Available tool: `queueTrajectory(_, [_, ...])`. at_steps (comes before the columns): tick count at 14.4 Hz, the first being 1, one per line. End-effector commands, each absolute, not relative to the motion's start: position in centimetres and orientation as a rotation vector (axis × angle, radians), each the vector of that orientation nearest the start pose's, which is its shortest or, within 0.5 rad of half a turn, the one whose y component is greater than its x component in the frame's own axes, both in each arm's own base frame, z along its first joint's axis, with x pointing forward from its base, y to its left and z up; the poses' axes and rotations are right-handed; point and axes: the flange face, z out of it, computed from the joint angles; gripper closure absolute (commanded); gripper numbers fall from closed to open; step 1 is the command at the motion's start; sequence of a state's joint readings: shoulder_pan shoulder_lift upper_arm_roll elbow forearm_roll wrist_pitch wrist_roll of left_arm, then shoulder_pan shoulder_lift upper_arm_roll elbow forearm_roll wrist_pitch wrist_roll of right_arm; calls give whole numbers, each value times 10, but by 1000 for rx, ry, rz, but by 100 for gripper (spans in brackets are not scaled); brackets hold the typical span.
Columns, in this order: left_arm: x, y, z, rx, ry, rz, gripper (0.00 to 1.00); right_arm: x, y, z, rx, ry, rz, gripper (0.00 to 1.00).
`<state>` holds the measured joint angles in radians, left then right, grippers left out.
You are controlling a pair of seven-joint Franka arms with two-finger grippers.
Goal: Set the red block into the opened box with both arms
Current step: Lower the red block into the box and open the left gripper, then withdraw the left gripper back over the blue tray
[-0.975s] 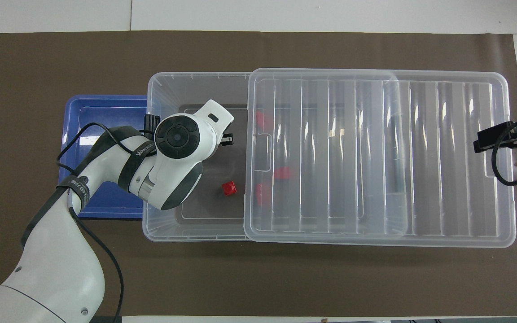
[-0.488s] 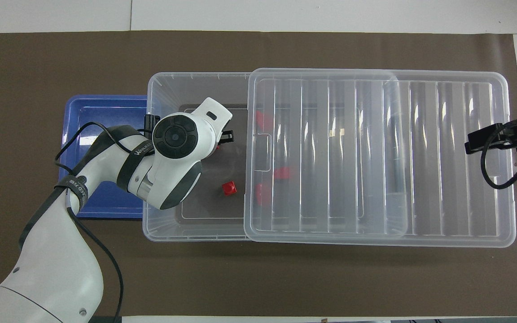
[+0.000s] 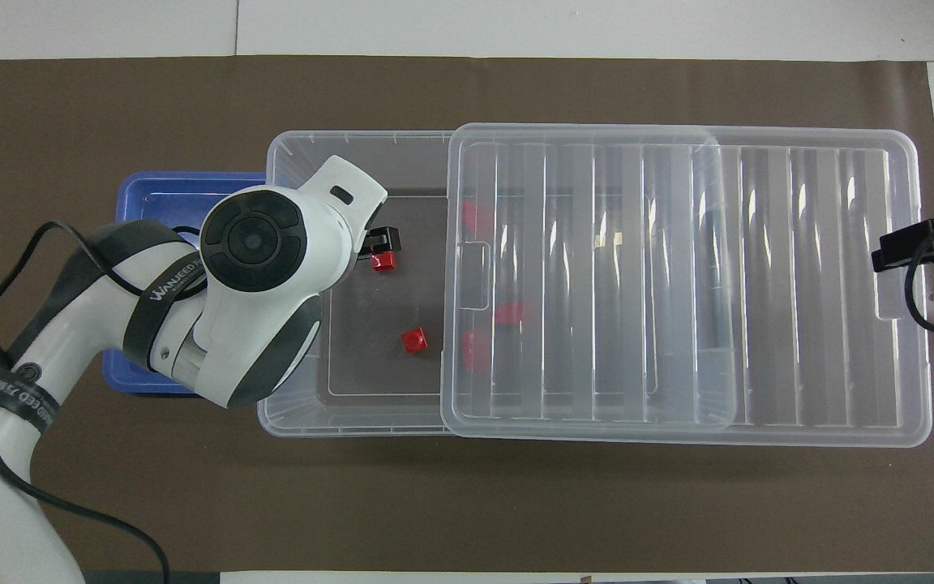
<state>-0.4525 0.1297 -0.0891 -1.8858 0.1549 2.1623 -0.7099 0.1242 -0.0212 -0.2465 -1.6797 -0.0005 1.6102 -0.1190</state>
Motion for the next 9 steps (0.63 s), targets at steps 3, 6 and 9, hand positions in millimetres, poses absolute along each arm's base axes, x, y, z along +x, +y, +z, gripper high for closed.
queueTrajectory(3, [513,-247,511,-3148,-44,-202,0,536,-137,561,-3137,-229,-14,100])
queueTrajectory(6, [524,-193,527,-3135,80,-161,0,550,-183,534,-3166,-263,-64,100])
queueTrajectory(9, [539,-153,541,-3128,95,-183,0,549,-214,517,-3169,-184,-54,100])
